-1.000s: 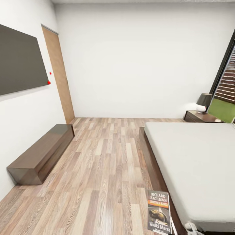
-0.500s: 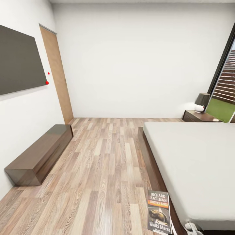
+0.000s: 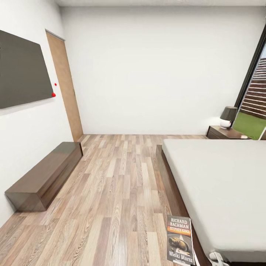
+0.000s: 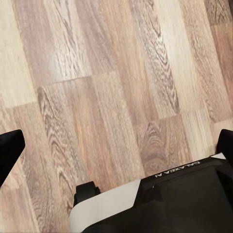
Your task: In the bedroom, move the book from the bed onto either nightstand, and place the two sandals side by side next to the bed.
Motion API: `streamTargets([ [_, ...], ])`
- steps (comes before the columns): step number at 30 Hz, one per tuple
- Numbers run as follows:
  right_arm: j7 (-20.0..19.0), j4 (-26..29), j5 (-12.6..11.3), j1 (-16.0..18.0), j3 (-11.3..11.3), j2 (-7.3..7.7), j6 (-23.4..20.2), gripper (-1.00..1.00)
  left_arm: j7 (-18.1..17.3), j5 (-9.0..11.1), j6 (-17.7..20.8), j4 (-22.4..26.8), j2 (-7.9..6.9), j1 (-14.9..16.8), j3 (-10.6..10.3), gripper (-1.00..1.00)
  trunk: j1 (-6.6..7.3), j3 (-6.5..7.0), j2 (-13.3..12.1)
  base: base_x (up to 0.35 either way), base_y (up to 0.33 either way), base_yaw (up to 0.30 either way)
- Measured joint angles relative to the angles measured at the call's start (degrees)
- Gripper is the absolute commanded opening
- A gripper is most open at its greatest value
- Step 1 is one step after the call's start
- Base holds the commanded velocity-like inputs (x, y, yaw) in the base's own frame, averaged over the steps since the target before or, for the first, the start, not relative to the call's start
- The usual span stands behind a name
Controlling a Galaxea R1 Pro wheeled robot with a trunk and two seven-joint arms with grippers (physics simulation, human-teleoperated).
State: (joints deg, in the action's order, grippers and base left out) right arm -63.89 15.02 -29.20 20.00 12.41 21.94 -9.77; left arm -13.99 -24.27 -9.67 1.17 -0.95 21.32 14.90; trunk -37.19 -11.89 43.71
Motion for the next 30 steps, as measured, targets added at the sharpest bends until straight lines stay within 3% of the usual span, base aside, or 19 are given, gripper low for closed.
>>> streamTargets([
  [9,0.01,-0.01,0.02,0.0,0.03,-0.01,0.0,-1.0,0.0,-0.02,0.0,0.0,0.0,-0.02,0.0,1.0,0.01,0.23,0.0,0.048,0.03,0.0],
  [30,0.0,-0.04,0.1,-0.01,0.0,0.02,0.01,-1.0,0.0,-0.02,-0.04,0.0,0.0,0.0,0.0,1.0,0.03,0.23,0.0,0.258,0.136,0.0],
])
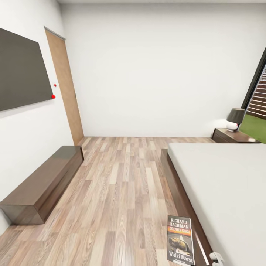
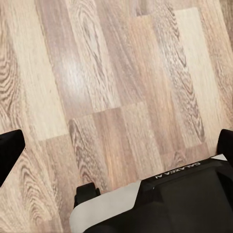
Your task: In the bedroom, move the book from the bed onto either nightstand, and place the two sandals side by side next to the bed.
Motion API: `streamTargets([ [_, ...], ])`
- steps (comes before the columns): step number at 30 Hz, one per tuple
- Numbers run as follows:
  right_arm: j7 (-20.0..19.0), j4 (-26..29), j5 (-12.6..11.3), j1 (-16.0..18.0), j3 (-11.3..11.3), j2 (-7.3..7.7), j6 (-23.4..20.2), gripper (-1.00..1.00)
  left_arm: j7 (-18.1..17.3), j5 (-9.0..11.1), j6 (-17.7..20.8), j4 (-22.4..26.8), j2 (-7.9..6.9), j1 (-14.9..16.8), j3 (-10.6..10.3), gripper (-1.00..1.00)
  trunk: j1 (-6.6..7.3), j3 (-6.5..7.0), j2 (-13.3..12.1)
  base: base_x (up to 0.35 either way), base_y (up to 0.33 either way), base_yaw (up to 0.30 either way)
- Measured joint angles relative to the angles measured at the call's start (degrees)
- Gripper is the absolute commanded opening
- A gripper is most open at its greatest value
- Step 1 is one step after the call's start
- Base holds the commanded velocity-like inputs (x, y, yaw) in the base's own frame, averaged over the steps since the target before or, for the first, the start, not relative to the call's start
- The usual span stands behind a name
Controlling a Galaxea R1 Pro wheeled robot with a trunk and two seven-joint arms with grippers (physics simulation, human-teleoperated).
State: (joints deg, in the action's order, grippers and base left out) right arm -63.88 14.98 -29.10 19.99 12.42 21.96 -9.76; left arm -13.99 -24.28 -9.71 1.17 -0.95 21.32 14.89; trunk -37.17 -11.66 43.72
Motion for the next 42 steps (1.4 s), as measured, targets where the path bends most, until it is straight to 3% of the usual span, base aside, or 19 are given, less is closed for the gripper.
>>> streamTargets([
  [42,0.0,0.0,0.02,0.0,0.01,-0.01,0.0,-1.0,0.0,0.1,-0.05,0.0,0.0,0.0,0.0,1.0,0.0,0.0,0.0,0.275,0.001,0.0],
])
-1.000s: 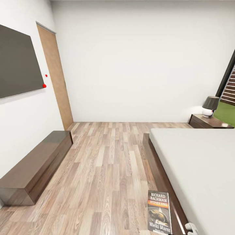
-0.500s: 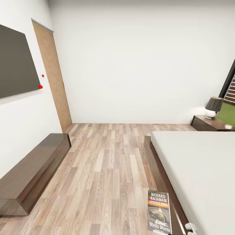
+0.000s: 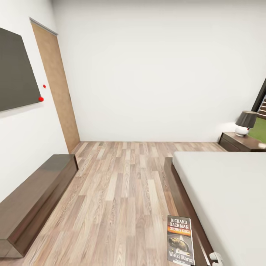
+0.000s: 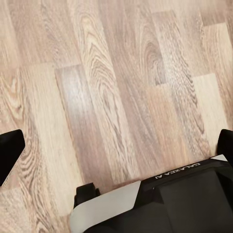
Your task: In the bedroom, move the book from the bed onto either nightstand, and place the two sandals side by side next to the bed.
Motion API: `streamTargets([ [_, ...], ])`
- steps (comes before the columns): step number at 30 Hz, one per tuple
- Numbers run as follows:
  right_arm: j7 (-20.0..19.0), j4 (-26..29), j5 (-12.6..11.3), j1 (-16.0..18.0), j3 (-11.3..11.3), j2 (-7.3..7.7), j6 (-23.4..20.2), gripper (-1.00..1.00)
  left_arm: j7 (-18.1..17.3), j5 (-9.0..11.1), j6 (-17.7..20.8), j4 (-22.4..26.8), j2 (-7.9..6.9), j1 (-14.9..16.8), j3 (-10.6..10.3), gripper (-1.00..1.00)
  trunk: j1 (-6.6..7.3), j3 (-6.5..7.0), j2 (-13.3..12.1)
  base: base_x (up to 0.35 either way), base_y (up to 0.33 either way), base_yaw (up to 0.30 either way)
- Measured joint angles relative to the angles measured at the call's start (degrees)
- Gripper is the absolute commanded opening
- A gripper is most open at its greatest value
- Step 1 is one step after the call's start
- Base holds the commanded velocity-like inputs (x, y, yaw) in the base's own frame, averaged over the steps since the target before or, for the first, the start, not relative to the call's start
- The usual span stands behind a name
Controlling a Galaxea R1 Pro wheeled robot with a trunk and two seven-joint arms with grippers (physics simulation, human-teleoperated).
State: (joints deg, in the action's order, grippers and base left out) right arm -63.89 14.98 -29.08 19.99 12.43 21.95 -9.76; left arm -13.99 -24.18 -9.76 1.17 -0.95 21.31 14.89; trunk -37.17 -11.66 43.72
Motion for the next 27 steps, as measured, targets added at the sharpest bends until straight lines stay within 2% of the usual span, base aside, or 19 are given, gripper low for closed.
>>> streamTargets([
  [27,0.0,0.0,-0.02,0.0,0.0,0.02,0.0,-1.0,0.0,-0.09,0.0,0.0,0.0,0.0,0.0,1.0,0.0,0.0,0.0,0.244,0.0,0.0],
])
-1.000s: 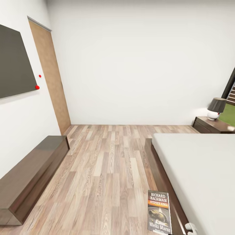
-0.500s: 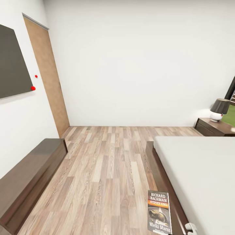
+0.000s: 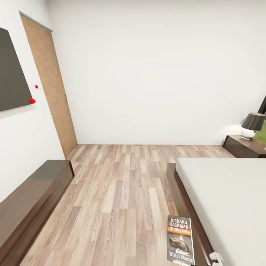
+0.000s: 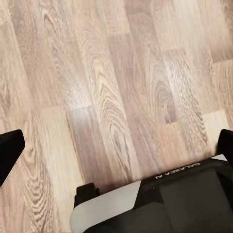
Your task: In the bedroom, move the book from the bed onto either nightstand, and place the two sandals side by side next to the bed.
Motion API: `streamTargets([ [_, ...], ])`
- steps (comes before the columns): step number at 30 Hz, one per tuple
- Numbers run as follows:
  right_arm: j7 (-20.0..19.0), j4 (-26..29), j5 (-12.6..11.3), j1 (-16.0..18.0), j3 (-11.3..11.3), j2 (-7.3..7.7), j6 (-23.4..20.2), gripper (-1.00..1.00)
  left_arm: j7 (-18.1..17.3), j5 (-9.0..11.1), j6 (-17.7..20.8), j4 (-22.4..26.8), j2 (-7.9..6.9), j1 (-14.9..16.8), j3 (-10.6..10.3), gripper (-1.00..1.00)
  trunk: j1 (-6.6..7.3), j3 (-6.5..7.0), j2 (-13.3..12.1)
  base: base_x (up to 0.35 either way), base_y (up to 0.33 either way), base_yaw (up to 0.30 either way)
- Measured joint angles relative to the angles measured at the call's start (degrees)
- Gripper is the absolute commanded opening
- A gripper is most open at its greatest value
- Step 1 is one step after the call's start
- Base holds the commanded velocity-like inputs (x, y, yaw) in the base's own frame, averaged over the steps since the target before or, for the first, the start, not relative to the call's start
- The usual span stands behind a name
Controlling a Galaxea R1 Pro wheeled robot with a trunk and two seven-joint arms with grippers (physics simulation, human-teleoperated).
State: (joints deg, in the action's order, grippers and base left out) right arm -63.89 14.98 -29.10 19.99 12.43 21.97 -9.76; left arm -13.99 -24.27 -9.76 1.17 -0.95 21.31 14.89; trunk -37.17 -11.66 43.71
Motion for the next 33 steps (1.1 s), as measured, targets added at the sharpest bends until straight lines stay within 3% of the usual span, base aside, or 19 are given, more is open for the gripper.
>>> streamTargets([
  [33,0.0,0.0,-0.01,0.0,0.0,-0.03,-0.02,-1.0,0.0,0.0,0.0,0.0,0.0,0.0,0.0,1.0,0.0,0.0,0.0,0.243,0.0,0.0],
])
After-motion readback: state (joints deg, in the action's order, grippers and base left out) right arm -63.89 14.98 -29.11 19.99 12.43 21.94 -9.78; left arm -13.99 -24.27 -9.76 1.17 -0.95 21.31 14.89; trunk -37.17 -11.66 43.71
